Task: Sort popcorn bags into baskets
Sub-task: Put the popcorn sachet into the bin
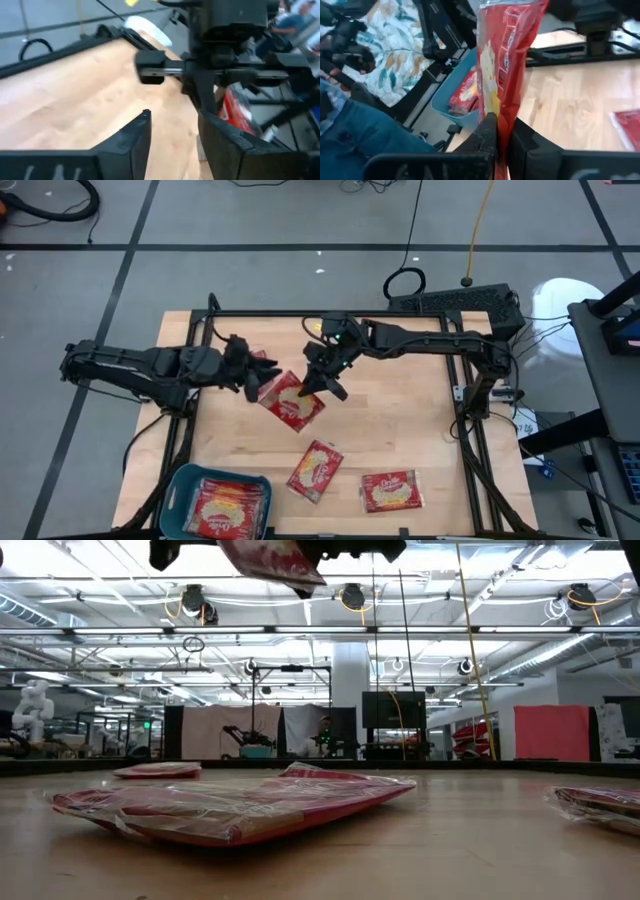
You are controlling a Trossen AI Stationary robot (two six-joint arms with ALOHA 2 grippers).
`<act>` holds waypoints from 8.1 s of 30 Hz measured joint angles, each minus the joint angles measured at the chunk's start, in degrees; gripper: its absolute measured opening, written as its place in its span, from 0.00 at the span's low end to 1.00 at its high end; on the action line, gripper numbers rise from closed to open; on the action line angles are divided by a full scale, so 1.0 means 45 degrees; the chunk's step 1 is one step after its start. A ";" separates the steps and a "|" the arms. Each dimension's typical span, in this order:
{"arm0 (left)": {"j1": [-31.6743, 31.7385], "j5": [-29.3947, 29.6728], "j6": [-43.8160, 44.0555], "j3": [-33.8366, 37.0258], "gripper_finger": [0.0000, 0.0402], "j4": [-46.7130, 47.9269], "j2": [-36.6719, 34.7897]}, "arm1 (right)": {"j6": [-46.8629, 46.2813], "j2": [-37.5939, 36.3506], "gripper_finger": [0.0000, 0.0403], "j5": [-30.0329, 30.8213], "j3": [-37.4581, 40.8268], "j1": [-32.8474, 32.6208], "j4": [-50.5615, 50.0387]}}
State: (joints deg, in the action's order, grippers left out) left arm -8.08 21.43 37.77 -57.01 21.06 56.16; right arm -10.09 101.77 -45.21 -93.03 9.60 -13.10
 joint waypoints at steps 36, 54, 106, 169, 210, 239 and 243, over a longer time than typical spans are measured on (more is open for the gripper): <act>-0.0996 0.3920 -0.2432 0.0005 0.74 -0.5084 0.1241 | -0.1361 -0.3098 0.01 0.4713 0.0454 0.1122 0.0258; -0.2205 0.4067 -0.4686 -0.0270 0.54 -0.4764 0.0006 | -0.9747 -0.3103 0.02 0.0103 0.2878 0.1453 0.3655; -0.3227 0.1304 -1.6696 -0.5780 0.58 0.4418 0.5571 | -2.1181 -0.3092 0.02 0.4721 0.9544 -0.1247 1.3995; -0.5240 0.0788 -0.4539 -1.0137 0.05 1.1798 0.4531 | -1.3774 -0.6612 0.63 0.7742 0.9564 -0.0658 0.8215; -1.0650 -0.5674 0.6218 -1.0132 0.08 1.4390 1.1521 | -1.1610 -0.7669 0.63 0.8394 0.9564 -0.3570 0.5326; -1.1367 -0.8077 0.7742 -1.0127 0.42 1.1259 1.2338 | -1.1315 -0.7664 0.63 0.9389 0.9564 -0.4781 0.5314; -1.1222 -0.8561 0.7872 -1.0127 0.45 1.1238 1.2197 | -1.1368 -0.7664 0.63 0.9421 0.9564 -0.4783 0.5316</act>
State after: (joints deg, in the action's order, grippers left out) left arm -58.57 -17.10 73.20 -102.59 71.64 111.05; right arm -61.24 67.29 -2.81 -50.00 -11.92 10.82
